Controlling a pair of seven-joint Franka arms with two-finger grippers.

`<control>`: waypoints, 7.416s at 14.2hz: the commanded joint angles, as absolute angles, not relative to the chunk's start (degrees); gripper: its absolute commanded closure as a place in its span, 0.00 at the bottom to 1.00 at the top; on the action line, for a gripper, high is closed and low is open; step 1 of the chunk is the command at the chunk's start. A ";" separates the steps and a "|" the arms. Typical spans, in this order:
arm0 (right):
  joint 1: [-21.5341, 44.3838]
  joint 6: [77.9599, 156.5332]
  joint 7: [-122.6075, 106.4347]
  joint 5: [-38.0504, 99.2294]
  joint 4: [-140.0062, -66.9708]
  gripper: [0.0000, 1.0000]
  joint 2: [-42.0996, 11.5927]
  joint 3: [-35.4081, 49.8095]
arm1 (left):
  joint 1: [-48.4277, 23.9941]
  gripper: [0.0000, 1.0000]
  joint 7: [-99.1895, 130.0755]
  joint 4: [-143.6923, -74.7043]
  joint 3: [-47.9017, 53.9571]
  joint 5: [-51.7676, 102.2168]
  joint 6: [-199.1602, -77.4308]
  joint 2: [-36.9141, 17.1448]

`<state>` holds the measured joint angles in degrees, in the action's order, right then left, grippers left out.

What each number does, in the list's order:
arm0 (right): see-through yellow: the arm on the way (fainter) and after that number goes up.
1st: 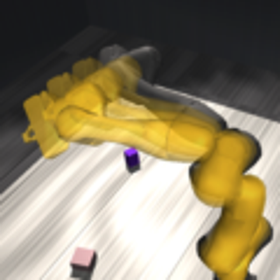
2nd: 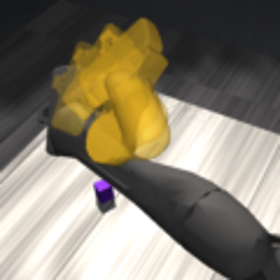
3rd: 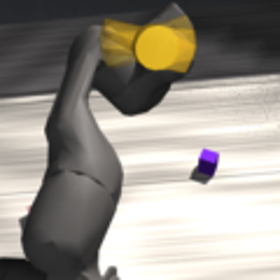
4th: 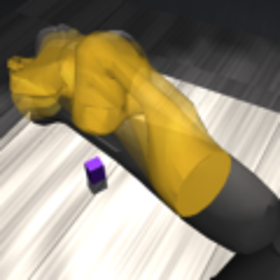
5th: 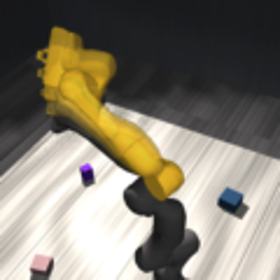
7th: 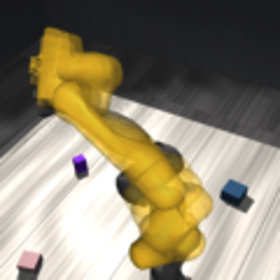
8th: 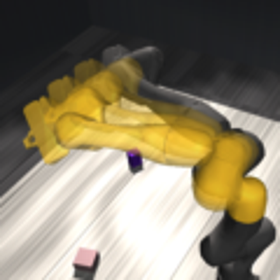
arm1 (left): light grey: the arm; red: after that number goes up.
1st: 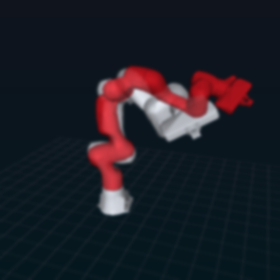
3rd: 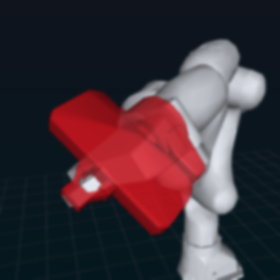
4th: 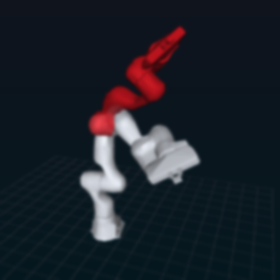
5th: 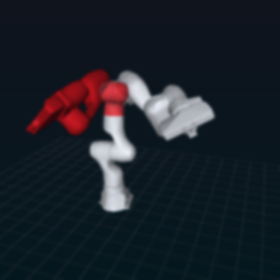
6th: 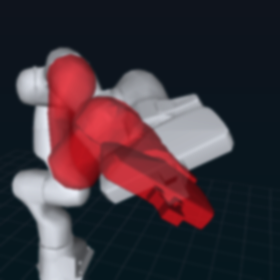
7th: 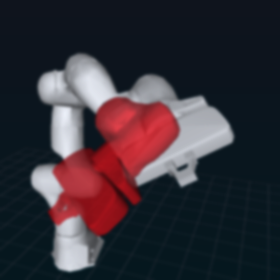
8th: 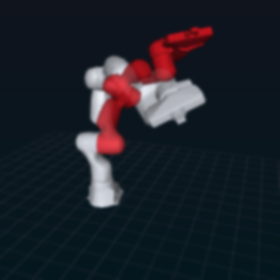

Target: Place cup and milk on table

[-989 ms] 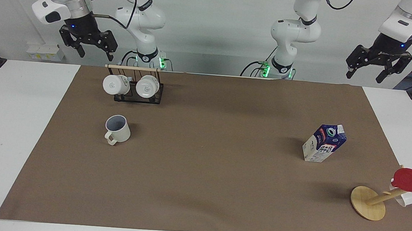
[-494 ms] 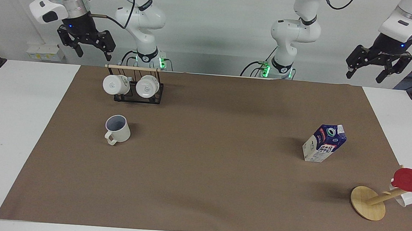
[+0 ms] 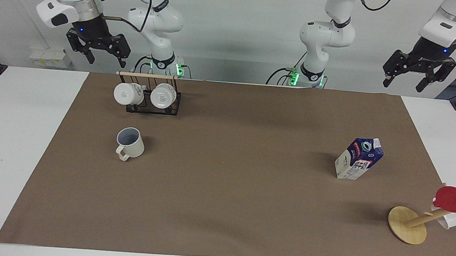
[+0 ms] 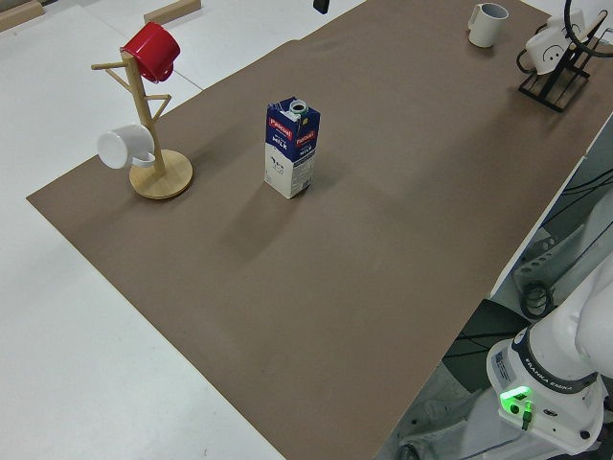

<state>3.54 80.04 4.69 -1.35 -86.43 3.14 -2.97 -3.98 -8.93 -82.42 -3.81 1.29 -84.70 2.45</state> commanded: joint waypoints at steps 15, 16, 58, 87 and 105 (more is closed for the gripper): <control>6.41 98.58 9.05 -0.53 -102.19 0.00 4.49 -2.81 | -4.57 0.00 -8.53 -83.58 -4.13 0.79 -84.29 3.60; 6.94 101.14 10.44 -0.61 -104.91 0.00 4.48 -2.81 | -4.57 0.00 -8.53 -83.58 -4.13 0.79 -84.29 3.60; 17.82 116.99 34.69 -1.76 -106.17 1.00 -9.41 -2.81 | -4.66 0.00 -8.44 -84.11 -4.04 0.79 -84.20 3.78; 37.00 129.73 52.30 -1.23 -106.43 1.00 -19.42 -2.55 | -4.66 0.00 -8.35 -85.34 -3.96 0.79 -84.20 4.66; 24.27 107.25 26.38 -1.76 -105.91 0.00 -0.19 -2.72 | -3.78 0.00 -9.14 -88.95 -4.04 0.70 -103.42 -4.73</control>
<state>27.08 109.72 30.37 -1.98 -104.31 -2.73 -3.27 -3.99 -8.93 -88.84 -3.98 1.29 -99.19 -1.83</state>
